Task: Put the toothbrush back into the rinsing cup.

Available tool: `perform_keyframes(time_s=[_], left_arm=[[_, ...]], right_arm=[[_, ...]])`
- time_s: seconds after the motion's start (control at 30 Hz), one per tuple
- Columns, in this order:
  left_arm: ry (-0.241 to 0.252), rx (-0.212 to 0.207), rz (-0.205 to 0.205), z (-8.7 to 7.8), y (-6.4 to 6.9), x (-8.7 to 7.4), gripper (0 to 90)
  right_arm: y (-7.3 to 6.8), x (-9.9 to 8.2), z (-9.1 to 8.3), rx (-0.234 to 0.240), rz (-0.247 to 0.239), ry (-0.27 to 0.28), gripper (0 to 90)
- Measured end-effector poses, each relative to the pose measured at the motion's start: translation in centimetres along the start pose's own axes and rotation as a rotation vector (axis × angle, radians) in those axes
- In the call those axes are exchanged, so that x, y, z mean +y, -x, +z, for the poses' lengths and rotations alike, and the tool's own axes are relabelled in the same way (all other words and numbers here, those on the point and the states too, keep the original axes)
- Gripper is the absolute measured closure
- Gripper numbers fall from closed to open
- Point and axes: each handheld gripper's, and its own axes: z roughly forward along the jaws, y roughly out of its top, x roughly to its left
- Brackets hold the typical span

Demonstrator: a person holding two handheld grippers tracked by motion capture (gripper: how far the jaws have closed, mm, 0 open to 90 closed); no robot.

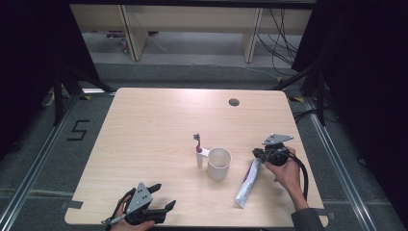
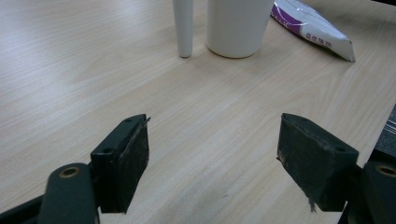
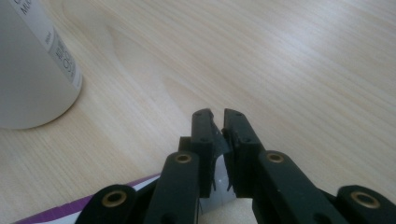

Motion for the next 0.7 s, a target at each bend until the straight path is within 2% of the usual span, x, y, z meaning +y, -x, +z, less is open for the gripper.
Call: perform_keyframes(time_s=[0.07,0.13,0.2,0.23,0.27,0.33,0.43,0.5,0.57,0.63,0.7], left_arm=[[0.002,-0.002,-0.002,0.04,0.05,-0.01,24.5],[0.0,-0.002,0.0,0.03,0.04,-0.01,24.5],[0.001,-0.002,-0.001,0.05,0.04,-0.01,24.6],[-0.001,-0.003,0.0,0.04,0.03,-0.01,24.5],[-0.012,0.002,0.008,-0.04,-0.02,-0.01,24.6],[-0.012,0.002,0.006,0.0,-0.01,-0.03,24.6],[-0.009,0.001,0.008,0.01,0.02,-0.02,24.6],[-0.006,0.001,0.006,0.04,0.04,-0.05,24.6],[-0.004,0.0,0.005,0.09,0.05,-0.08,24.5],[-0.007,-0.003,0.011,0.09,0.03,-0.09,24.5],[-0.01,-0.003,0.01,0.06,0.08,-0.06,24.6]], right_arm=[[-0.1,-0.05,0.31,-0.001,0.004,-0.007,83.2],[0.09,-0.01,0.47,0.001,-0.013,-0.019,83.3],[-0.07,-0.05,0.66,0.007,0.001,-0.023,83.4],[0.01,-0.1,0.96,0.002,-0.012,0.003,83.4],[0.11,-0.12,1.04,-0.003,-0.01,0.004,83.4],[0.18,-0.11,0.97,0.003,0.007,-0.026,83.4],[0.3,-0.15,1.08,0.003,-0.004,-0.008,83.4],[0.24,-0.16,1.07,0.005,0.012,-0.017,83.4],[0.27,-0.19,1.08,0.005,0.01,-0.02,83.3],[0.33,-0.16,0.9,0.016,0.01,-0.045,83.4],[0.36,-0.28,0.96,0.013,0.013,-0.03,83.3]])
